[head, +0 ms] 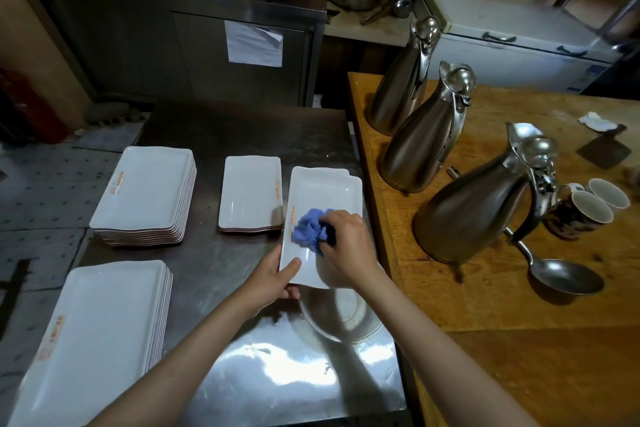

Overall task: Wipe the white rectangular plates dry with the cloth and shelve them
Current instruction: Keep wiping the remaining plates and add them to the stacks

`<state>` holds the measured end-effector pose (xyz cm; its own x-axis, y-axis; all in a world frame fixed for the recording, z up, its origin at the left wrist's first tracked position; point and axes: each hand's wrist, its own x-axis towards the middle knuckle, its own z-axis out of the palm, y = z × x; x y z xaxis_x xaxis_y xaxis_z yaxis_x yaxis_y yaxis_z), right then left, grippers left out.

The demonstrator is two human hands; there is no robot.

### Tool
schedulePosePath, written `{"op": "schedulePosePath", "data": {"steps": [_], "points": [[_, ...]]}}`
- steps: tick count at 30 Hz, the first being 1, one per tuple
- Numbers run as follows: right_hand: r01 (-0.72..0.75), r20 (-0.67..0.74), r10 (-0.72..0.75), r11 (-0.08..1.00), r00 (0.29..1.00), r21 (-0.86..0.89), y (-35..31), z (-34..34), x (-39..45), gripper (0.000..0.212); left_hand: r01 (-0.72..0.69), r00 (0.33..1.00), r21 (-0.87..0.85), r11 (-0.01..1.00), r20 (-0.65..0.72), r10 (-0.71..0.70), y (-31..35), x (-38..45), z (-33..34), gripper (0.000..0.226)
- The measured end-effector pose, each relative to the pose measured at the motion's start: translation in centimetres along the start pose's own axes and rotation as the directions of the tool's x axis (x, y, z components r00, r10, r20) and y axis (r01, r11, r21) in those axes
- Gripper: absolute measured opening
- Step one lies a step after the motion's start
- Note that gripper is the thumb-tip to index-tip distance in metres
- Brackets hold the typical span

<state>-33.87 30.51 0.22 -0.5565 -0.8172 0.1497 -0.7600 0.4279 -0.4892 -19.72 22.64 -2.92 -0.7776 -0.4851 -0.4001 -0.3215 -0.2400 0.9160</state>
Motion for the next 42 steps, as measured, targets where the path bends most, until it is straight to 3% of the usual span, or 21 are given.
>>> {"op": "schedulePosePath", "data": {"steps": [3,9,17,34,42], "points": [[0.030,0.057,-0.032,0.999,0.998,0.029,0.2,0.2,-0.1,0.020,0.016,0.999,0.016,1.000,-0.031,-0.015,-0.5,0.2,-0.6,0.027],[-0.007,-0.127,0.027,0.987,0.991,0.160,0.2,-0.5,0.5,0.017,0.066,0.991,-0.097,0.993,-0.106,-0.076,-0.7,1.5,-2.6,0.024],[-0.070,-0.128,0.098,0.975,0.987,0.210,-0.8,0.5,1.9,0.015,0.074,0.967,-0.157,0.985,-0.229,-0.109,-0.7,3.3,-6.4,0.016],[-0.191,-0.008,0.198,0.957,0.980,0.217,-1.6,4.4,3.8,0.018,0.226,0.959,-0.003,0.974,-0.172,-0.224,-2.4,6.9,-12.9,0.024],[-0.210,-0.004,0.215,0.955,0.976,0.208,-1.6,4.7,3.9,0.018,0.183,0.941,0.203,0.962,-0.321,-0.111,-2.8,8.2,-13.8,0.047]]}}
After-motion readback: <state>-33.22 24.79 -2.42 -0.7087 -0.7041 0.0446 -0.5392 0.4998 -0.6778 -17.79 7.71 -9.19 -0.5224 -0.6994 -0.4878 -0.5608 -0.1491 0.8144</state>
